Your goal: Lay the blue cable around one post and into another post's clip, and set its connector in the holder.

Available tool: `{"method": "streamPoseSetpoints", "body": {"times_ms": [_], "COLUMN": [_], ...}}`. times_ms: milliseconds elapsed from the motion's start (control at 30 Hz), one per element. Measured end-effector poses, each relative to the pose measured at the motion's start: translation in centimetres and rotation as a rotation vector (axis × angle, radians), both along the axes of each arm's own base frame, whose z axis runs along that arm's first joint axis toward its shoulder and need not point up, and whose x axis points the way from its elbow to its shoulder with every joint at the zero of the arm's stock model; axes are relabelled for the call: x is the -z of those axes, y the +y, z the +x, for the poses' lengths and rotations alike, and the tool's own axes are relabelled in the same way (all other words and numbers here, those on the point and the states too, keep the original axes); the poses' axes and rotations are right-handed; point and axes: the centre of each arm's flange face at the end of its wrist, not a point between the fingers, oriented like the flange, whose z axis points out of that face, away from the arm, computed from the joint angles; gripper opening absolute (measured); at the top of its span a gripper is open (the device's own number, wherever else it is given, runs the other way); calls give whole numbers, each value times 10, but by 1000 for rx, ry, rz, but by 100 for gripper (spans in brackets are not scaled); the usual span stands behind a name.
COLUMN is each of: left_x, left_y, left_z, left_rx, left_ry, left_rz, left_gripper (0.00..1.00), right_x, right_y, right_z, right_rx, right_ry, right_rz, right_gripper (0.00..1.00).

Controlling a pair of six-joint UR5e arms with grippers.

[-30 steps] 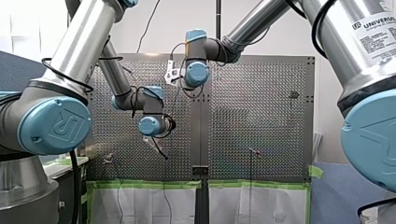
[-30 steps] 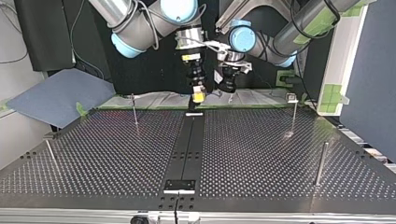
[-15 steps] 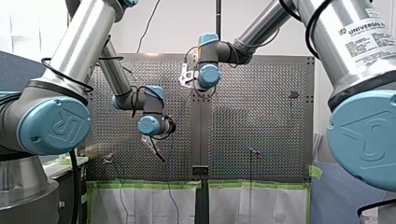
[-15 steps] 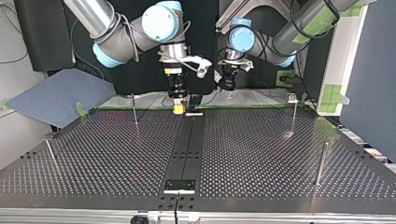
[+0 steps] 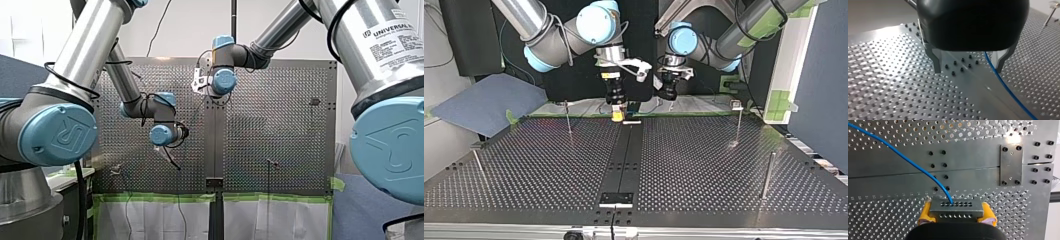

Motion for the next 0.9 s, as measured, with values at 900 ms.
{"method": "streamPoseSetpoints", "body": {"times_ms": [900], "left_x": [-10], "left_y": [40], "left_z": [26], "left_rx": [-239], "left_ry": [-82], "left_rz": [66], "left_gripper": [100], "right_x": [0], "right_y": [10], "right_z": [6], "right_rx": [-60], "right_ry": [14], "right_rz": [9], "right_gripper": [0]}}
